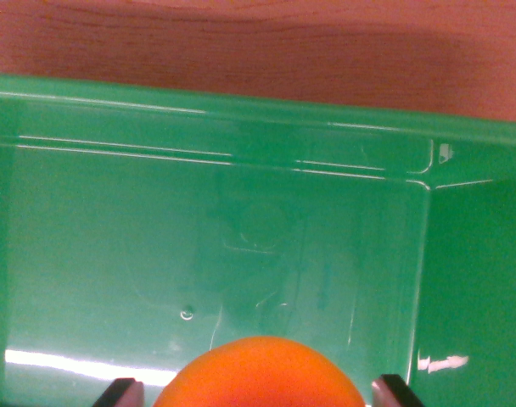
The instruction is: Pick fruit
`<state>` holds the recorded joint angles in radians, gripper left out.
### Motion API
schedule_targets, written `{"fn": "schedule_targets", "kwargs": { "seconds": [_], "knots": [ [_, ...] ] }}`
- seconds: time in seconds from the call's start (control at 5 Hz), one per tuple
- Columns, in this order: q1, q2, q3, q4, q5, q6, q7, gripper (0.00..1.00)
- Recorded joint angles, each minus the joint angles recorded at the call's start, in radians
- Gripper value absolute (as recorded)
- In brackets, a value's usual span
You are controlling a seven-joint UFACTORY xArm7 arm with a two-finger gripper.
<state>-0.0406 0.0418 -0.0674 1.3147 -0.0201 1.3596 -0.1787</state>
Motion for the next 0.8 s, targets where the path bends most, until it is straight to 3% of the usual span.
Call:
{"fn": "schedule_targets", "kwargs": {
  "seconds": [0.2, 0.4, 0.6, 0.8],
  "knots": [
    [0.0000, 0.000, 0.000, 0.000, 0.0000, 0.000, 0.000, 1.00],
    [0.0004, -0.014, 0.000, 0.029, -0.0007, 0.043, 0.000, 1.00],
    [0.0004, -0.014, 0.000, 0.029, -0.0007, 0.043, 0.000, 1.00],
    [0.0009, -0.027, 0.000, 0.057, -0.0015, 0.084, 0.000, 1.00]
  ]
}}
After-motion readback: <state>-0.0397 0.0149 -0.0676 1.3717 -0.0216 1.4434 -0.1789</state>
